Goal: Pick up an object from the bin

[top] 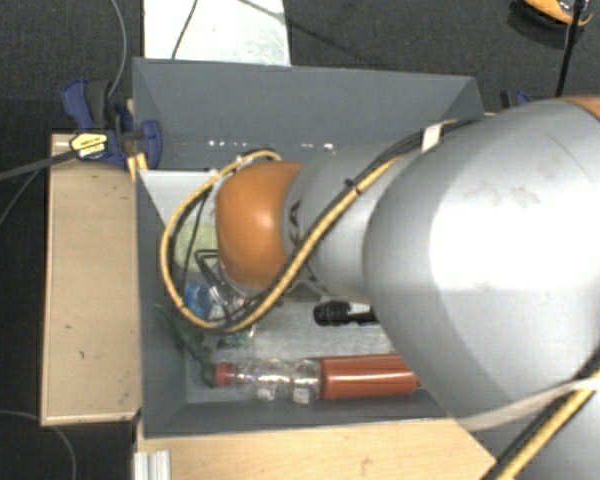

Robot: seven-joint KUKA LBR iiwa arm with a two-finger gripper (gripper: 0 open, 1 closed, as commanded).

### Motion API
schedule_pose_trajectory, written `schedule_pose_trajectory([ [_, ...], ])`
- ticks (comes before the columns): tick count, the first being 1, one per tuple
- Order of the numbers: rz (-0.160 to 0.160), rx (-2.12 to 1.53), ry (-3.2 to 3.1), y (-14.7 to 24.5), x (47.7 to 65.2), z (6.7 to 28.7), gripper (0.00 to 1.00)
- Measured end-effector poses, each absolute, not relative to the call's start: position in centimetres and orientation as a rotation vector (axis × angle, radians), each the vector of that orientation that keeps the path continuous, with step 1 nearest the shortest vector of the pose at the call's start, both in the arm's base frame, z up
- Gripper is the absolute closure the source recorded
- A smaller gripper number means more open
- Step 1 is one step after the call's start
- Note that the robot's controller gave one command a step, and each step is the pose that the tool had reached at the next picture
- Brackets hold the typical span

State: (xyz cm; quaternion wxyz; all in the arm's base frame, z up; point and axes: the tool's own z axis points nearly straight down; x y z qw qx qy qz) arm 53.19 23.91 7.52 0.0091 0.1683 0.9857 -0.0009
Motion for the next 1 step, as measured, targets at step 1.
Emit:
schedule_pose_trajectory([
  [1,-0.003,0.525,3.079,23.90,53.17,7.51,1.00],
])
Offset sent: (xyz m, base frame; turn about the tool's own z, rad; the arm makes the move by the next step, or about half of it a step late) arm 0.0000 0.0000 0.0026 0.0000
